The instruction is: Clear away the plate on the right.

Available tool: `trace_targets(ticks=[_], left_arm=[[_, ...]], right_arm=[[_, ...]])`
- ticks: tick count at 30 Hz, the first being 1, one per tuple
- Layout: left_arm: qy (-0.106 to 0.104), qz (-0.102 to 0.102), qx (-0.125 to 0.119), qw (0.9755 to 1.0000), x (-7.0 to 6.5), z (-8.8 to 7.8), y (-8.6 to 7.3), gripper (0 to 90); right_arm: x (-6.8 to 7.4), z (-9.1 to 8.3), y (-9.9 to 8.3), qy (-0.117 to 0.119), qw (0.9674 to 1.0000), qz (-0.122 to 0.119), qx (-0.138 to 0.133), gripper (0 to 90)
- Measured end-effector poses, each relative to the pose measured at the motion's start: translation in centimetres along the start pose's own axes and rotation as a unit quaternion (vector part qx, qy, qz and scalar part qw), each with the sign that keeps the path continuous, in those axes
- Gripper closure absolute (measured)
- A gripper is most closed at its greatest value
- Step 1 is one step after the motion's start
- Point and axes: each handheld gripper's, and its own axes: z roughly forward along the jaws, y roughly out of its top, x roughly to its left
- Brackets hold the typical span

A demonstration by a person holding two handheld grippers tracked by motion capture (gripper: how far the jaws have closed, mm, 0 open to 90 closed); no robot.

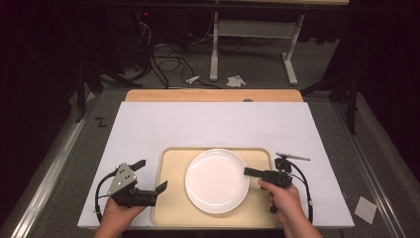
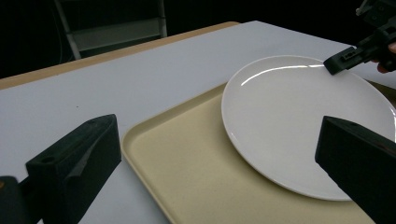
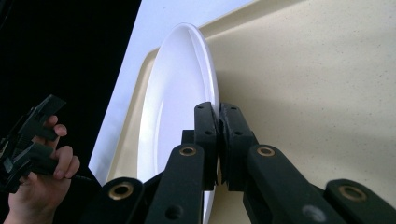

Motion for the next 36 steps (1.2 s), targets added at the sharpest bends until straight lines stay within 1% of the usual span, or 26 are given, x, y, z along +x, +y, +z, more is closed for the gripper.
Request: trace_targets(ticks=[7, 11, 14, 19, 21, 22, 23, 24, 25, 26, 27, 28, 29, 30, 31, 32, 33, 34, 35, 36], left_arm=[[-0.003, 0.005, 0.001, 1.0000, -0.11, 0.04, 0.02, 1.1], [-0.004, 0.008, 0.001, 1.0000, -0.21, 0.04, 0.07, 1.1], [-0.004, 0.007, 0.001, 1.0000, -0.22, 0.01, 0.08, 1.1], [-0.006, 0.008, 0.001, 0.9999, -0.33, -0.03, 0.12, 1.1], [-0.006, 0.011, 0.002, 0.9999, -0.39, -0.01, 0.13, 1.0], [-0.007, 0.012, 0.002, 0.9999, -0.41, -0.01, 0.14, 1.1], [-0.008, 0.011, 0.001, 0.9999, -0.45, 0.03, 0.13, 1.1], [-0.008, 0.011, 0.001, 0.9999, -0.46, 0.04, 0.13, 1.1], [-0.009, 0.012, 0.002, 0.9999, -0.47, 0.06, 0.13, 1.1], [-0.010, 0.012, 0.003, 0.9999, -0.50, 0.08, 0.12, 1.1], [-0.009, 0.017, 0.005, 0.9998, -0.51, 0.10, 0.13, 1.1], [-0.010, 0.017, 0.006, 0.9998, -0.55, 0.12, 0.13, 1.1], [-0.011, 0.017, 0.006, 0.9998, -0.57, 0.12, 0.13, 1.1], [-0.011, 0.017, 0.006, 0.9998, -0.57, 0.12, 0.13, 1.1], [-0.011, 0.017, 0.007, 0.9998, -0.59, 0.15, 0.13, 1.1], [-0.011, 0.019, 0.008, 0.9997, -0.59, 0.15, 0.13, 1.1], [-0.011, 0.019, 0.009, 0.9997, -0.59, 0.15, 0.13, 1.0], [-0.011, 0.019, 0.009, 0.9997, -0.59, 0.17, 0.12, 1.0], [-0.011, 0.018, 0.009, 0.9997, -0.58, 0.18, 0.12, 0.9], [-0.011, 0.018, 0.009, 0.9997, -0.58, 0.17, 0.12, 1.0]], right_arm=[[-0.22, 0.02, 0.08, -0.004, 1.0000, 0.004, 0.007, 87.8], [-0.49, 0.01, 0.04, -0.012, 0.9998, 0.002, 0.015, 86.6], [-0.54, 0.02, 0.06, -0.012, 0.9998, 0.002, 0.017, 86.8], [-0.88, 0.28, 0.04, -0.034, 0.9989, -0.008, 0.033, 85.7], [-0.92, 0.31, 0.04, -0.037, 0.9986, -0.008, 0.036, 85.5], [-0.94, 0.33, 0.02, -0.041, 0.9982, -0.014, 0.040, 85.1], [-0.94, 0.33, 0.02, -0.041, 0.9982, -0.014, 0.040, 85.1], [-0.94, 0.29, 0.01, -0.045, 0.9978, -0.016, 0.045, 84.7], [-0.93, 0.35, -0.03, -0.049, 0.9977, -0.017, 0.045, 84.4], [-0.98, 0.42, -0.11, -0.058, 0.9968, -0.025, 0.050, 83.8], [-0.90, 0.45, -0.15, -0.061, 0.9964, -0.027, 0.051, 83.4], [-0.84, 0.47, -0.17, -0.065, 0.9959, -0.032, 0.054, 83.1], [-0.81, 0.51, -0.21, -0.068, 0.9955, -0.039, 0.052, 81.8], [-0.81, 0.51, -0.21, -0.068, 0.9955, -0.039, 0.052, 81.8], [-0.63, 0.48, -0.25, -0.080, 0.9940, -0.048, 0.057, 76.6], [-0.63, 0.48, -0.25, -0.080, 0.9940, -0.048, 0.057, 76.6], [-0.53, 0.29, -0.23, -0.075, 0.9943, -0.055, 0.053, 72.0], [-0.53, 0.29, -0.23, -0.075, 0.9943, -0.055, 0.053, 72.0], [-0.45, 0.04, -0.17, -0.068, 0.9945, -0.062, 0.051, 68.8], [-0.42, -0.06, -0.16, -0.063, 0.9948, -0.065, 0.048, 66.7]])
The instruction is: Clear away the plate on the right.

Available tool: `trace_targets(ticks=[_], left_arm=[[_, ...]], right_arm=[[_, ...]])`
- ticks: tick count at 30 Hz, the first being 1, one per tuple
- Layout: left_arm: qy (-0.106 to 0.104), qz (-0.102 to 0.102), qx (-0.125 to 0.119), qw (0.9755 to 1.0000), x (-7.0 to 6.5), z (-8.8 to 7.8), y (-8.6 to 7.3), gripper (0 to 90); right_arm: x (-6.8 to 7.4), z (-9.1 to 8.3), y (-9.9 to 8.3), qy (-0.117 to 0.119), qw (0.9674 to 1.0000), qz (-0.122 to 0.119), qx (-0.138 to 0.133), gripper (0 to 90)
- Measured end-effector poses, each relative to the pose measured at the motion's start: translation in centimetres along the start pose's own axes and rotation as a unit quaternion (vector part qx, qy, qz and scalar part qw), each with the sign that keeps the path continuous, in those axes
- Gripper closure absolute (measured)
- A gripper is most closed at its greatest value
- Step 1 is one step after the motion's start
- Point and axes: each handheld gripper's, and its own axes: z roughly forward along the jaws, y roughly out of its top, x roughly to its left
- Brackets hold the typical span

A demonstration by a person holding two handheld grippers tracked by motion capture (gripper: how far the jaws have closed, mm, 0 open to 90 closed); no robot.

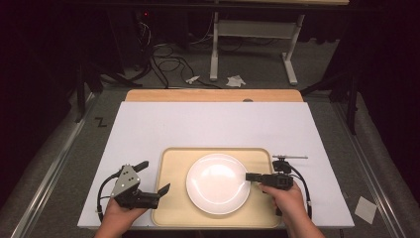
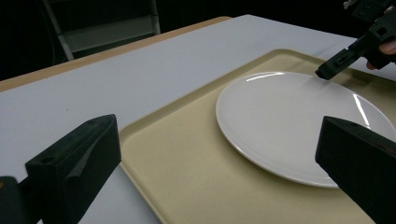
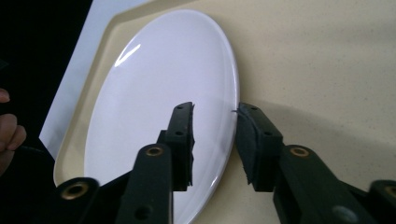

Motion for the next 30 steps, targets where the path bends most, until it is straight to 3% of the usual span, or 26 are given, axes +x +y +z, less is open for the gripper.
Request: trace_targets(ticks=[7, 12, 14, 17, 18, 19, 22, 23, 26, 27, 28, 29, 30], left_arm=[[0.000, -0.001, 0.001, 1.0000, 0.0, 0.0, 0.0, 0.9], [0.000, -0.003, 0.003, 1.0000, 0.1, 0.0, 0.0, 0.9], [-0.001, -0.002, 0.004, 1.0000, 0.0, 0.1, 0.0, 0.9], [-0.001, -0.002, 0.005, 1.0000, 0.0, 0.1, 0.0, 0.9], [-0.001, -0.002, 0.005, 1.0000, 0.0, 0.1, 0.0, 0.9], [-0.002, -0.003, 0.007, 1.0000, 0.0, 0.2, 0.0, 0.8], [-0.001, -0.004, 0.007, 1.0000, 0.0, 0.3, 0.0, 0.8], [-0.001, -0.004, 0.007, 1.0000, 0.0, 0.3, 0.0, 0.9], [-0.001, -0.006, 0.007, 1.0000, 0.1, 0.3, 0.0, 0.9], [-0.001, -0.006, 0.007, 1.0000, 0.1, 0.4, 0.0, 0.8], [-0.002, -0.006, 0.009, 0.9999, 0.1, 0.4, 0.0, 0.8], [-0.002, -0.006, 0.011, 0.9999, 0.1, 0.5, 0.0, 0.8], [-0.002, -0.006, 0.011, 0.9999, 0.1, 0.5, 0.0, 0.8]], right_arm=[[0.1, -0.8, 0.1, 0.006, 0.9994, -0.027, -0.020, 56.8], [0.9, -2.4, 0.2, 0.005, 0.9948, -0.078, -0.065, 49.1], [1.0, -2.7, 0.3, -0.003, 0.9936, -0.086, -0.073, 47.3], [1.3, -4.1, 0.4, -0.026, 0.9863, -0.121, -0.109, 46.0], [1.3, -4.1, 0.4, -0.026, 0.9863, -0.121, -0.109, 46.0], [1.6, -4.9, 0.5, -0.043, 0.9825, -0.131, -0.124, 38.1], [1.7, -5.8, 0.6, -0.053, 0.9783, -0.145, -0.138, 30.6], [1.7, -5.8, 0.6, -0.053, 0.9783, -0.145, -0.138, 30.6], [1.9, -7.0, 0.5, -0.069, 0.9687, -0.177, -0.160, 18.4], [1.9, -7.4, 0.2, -0.085, 0.9633, -0.192, -0.166, 13.1], [1.9, -7.4, 0.2, -0.085, 0.9633, -0.192, -0.166, 13.1], [1.5, -8.2, -0.3, -0.104, 0.9589, -0.203, -0.169, 7.1], [1.5, -8.2, -0.3, -0.104, 0.9589, -0.203, -0.169, 7.1]])
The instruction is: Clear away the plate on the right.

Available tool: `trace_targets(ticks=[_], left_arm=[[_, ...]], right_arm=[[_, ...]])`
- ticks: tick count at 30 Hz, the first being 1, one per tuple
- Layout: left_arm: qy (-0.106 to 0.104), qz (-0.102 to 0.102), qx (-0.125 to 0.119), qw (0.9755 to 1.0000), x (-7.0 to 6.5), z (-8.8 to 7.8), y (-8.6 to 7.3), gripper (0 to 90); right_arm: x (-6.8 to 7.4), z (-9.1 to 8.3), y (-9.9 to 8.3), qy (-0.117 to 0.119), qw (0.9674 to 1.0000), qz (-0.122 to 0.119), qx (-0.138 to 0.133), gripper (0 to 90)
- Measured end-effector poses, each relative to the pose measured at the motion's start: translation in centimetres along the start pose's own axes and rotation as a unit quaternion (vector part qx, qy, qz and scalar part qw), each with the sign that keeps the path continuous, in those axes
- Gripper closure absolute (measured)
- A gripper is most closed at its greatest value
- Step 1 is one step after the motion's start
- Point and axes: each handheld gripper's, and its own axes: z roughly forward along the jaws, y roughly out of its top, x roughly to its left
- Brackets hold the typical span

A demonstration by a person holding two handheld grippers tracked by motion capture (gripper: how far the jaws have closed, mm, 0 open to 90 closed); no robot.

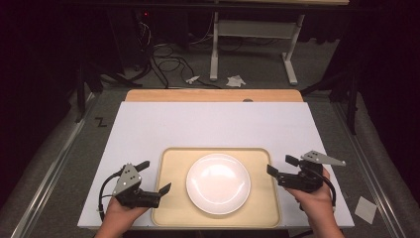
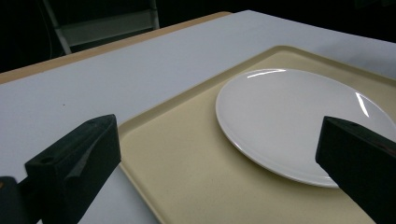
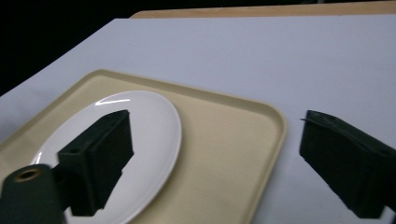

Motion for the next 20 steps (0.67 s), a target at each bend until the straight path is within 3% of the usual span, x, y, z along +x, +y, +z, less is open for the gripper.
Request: trace_targets(ticks=[2, 6, 8, 14, 20], left_arm=[[-0.001, -0.003, 0.000, 1.0000, 0.0, 0.1, 0.0, 0.8], [-0.003, -0.007, 0.002, 1.0000, -0.3, 0.3, 0.0, 0.7], [-0.004, -0.009, 0.003, 1.0000, -0.4, 0.5, 0.0, 0.7], [-0.008, 0.000, 0.014, 0.9999, -0.7, 0.9, -0.1, 0.7], [-0.007, -0.003, 0.012, 0.9999, -0.6, 0.8, -0.1, 0.6]], right_arm=[[-0.5, -0.7, -0.4, -0.014, 0.9999, -0.004, -0.006, 0.3], [-1.4, -2.2, -1.5, -0.030, 0.9992, -0.013, -0.020, 0.2], [-1.6, -2.3, -1.7, -0.026, 0.9993, -0.003, -0.025, 0.2], [-1.1, -2.0, -1.8, -0.029, 0.9983, -0.036, -0.037, 0.2], [-1.5, -2.2, -1.8, -0.022, 0.9985, -0.021, -0.046, 0.3]])
